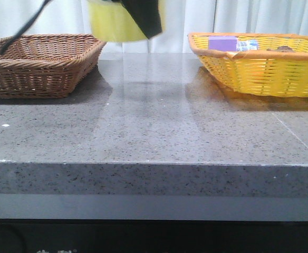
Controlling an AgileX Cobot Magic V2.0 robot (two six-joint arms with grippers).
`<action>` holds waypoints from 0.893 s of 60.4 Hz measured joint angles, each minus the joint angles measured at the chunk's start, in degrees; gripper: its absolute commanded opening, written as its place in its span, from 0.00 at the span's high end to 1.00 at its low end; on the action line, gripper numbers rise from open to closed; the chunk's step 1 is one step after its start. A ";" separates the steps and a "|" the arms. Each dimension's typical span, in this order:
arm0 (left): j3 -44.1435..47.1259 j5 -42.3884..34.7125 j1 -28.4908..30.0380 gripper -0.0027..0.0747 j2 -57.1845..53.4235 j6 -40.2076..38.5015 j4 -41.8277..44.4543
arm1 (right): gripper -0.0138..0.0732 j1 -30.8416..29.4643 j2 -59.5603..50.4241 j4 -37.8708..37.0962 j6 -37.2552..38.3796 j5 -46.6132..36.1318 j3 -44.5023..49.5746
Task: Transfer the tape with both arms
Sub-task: 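Carry the tape roll with the left gripper into the brown basket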
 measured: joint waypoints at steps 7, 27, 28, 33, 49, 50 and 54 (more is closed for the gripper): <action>-0.05 0.13 2.26 0.82 -2.69 -1.67 0.57 | 0.37 0.00 0.00 0.00 0.00 0.00 0.00; -0.25 0.46 14.39 0.82 -4.81 -6.56 0.92 | 0.37 0.00 0.00 0.00 0.00 0.00 0.00; -0.25 0.45 15.00 0.82 -4.73 -6.59 0.92 | 0.37 0.00 0.00 0.00 0.00 0.00 0.00; -0.25 0.45 18.58 0.82 -3.98 -6.69 1.02 | 0.37 0.00 0.00 0.00 0.00 0.00 0.00; -0.25 0.33 25.90 0.82 1.88 -6.82 0.55 | 0.37 0.00 0.00 0.00 0.00 0.00 0.00; -0.25 0.33 26.05 0.82 2.27 -6.82 0.55 | 0.37 0.00 0.00 0.00 0.00 0.00 0.00; -0.25 -0.20 26.28 0.82 4.15 -6.82 0.48 | 0.37 0.00 0.00 0.00 0.00 0.00 0.00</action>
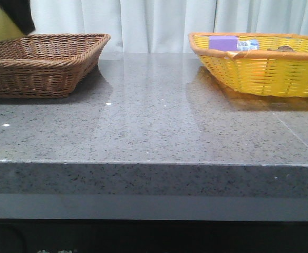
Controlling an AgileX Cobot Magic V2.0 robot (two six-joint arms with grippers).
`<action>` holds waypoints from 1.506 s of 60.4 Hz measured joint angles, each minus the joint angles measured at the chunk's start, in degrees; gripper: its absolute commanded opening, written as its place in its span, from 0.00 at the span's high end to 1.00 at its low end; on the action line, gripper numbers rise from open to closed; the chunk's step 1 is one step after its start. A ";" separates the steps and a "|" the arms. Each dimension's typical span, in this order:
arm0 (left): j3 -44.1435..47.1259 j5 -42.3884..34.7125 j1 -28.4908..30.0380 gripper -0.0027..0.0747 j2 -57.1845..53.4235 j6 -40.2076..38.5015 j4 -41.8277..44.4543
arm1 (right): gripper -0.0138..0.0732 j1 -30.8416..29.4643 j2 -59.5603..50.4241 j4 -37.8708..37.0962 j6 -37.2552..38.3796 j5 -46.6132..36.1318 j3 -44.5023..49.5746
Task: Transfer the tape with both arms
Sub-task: 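Carry the tape roll with the left gripper into the brown basket, then release the tape roll and raise the left gripper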
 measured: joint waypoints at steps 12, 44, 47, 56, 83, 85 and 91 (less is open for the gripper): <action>0.00 -2.87 -0.11 0.82 4.12 0.00 -3.31 | 0.37 0.00 0.00 0.00 0.00 0.00 0.00; 0.00 -5.39 -0.33 0.62 7.10 0.00 -4.46 | 0.37 0.00 0.00 0.00 0.00 0.00 0.00; 0.00 -5.67 -0.33 0.52 7.10 0.00 -4.60 | 0.37 0.00 0.00 0.00 0.00 0.00 0.00; -0.22 -5.85 -0.33 0.37 7.10 0.00 -5.06 | 0.37 0.00 0.00 0.00 0.00 0.00 0.00; -0.29 -5.07 -0.33 0.37 0.98 -2.58 -5.15 | 0.37 0.00 0.00 0.00 0.00 0.00 0.00; -0.29 -4.93 -0.33 0.37 -0.21 -3.33 -5.15 | 0.37 0.00 0.00 0.00 0.00 0.00 0.00; -0.29 -4.10 -0.33 0.37 -3.95 -5.74 -5.15 | 0.37 0.00 0.00 0.00 0.00 0.00 0.00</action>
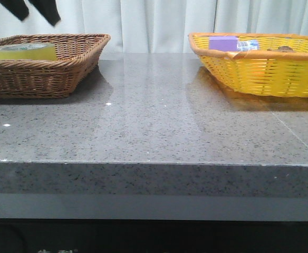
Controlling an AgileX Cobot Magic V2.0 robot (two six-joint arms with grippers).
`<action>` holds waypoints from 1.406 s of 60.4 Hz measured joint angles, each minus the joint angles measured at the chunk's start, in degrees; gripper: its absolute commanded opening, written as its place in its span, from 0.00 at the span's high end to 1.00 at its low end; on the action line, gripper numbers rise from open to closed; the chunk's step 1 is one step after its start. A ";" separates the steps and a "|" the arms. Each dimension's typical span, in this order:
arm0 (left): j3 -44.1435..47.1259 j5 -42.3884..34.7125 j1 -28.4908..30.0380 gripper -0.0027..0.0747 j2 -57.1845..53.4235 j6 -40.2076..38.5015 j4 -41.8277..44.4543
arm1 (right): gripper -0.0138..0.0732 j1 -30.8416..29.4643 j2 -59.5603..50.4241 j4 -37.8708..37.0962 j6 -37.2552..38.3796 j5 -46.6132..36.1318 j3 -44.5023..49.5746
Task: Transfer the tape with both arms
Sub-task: 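Release the tape roll and raise the left gripper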
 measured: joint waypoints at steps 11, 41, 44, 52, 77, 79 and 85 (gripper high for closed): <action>2.24 0.99 0.00 0.37 -9.10 -4.41 -0.30 | 0.37 0.00 0.00 0.00 0.00 0.00 0.00; 40.04 -7.79 0.00 0.37 -46.42 -4.70 -3.58 | 0.37 0.00 0.00 0.00 0.00 0.00 0.00; 43.21 -7.91 0.00 0.37 -49.54 -4.70 -3.58 | 0.37 0.00 0.00 0.00 0.00 0.00 0.00; 50.98 -8.25 0.00 0.37 -57.53 -4.70 -3.58 | 0.37 0.00 0.00 0.00 0.00 0.00 0.00; 67.90 -8.35 0.00 0.37 -79.55 -4.65 -3.58 | 0.37 0.00 0.00 0.00 0.00 0.00 0.00; 68.83 -8.35 0.00 0.37 -80.80 -4.65 -3.58 | 0.37 0.00 0.00 0.00 0.00 0.00 0.00; 70.58 -8.35 0.00 0.37 -83.50 -4.65 -3.58 | 0.37 0.00 0.00 0.00 0.00 0.00 0.00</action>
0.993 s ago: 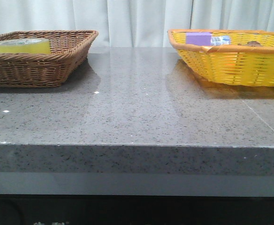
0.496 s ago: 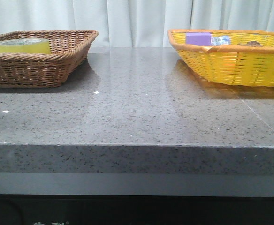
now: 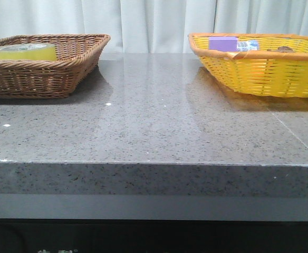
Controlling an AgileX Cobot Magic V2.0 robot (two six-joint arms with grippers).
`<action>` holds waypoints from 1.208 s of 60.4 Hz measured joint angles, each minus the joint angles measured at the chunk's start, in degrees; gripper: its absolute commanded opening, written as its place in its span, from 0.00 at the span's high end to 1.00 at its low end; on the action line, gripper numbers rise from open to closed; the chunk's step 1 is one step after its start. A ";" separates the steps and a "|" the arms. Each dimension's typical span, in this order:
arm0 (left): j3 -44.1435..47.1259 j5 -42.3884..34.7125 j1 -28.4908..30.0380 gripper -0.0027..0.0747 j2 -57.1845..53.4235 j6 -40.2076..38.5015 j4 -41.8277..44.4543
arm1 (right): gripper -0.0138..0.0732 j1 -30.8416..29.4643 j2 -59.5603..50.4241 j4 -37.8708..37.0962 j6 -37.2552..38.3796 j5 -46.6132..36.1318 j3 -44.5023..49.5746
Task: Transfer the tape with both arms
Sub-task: 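Release the tape roll and raise the left gripper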
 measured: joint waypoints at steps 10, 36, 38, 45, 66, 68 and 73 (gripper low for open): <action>0.91 0.00 0.00 0.38 -1.39 0.00 0.00 | 0.37 0.00 0.00 0.00 0.00 0.00 0.00; 0.91 0.00 0.00 0.88 -1.39 0.00 0.00 | 0.90 0.00 0.00 0.00 0.00 0.00 0.00; 0.91 0.00 0.00 0.92 -1.39 0.00 0.00 | 0.92 0.00 0.00 0.00 0.00 0.00 0.00; 0.91 0.00 0.00 0.99 -1.39 0.00 0.00 | 0.92 0.00 0.00 0.00 0.00 0.00 0.00; 0.91 0.10 0.00 0.99 -1.39 0.00 0.00 | 0.92 0.00 0.00 0.00 0.00 0.10 0.00; 0.91 0.10 0.00 0.99 -1.39 0.00 0.00 | 0.92 0.00 0.00 0.00 0.00 0.10 0.00; 0.91 0.10 0.00 0.99 -1.39 0.10 0.00 | 0.92 0.00 0.00 0.05 0.00 0.10 0.00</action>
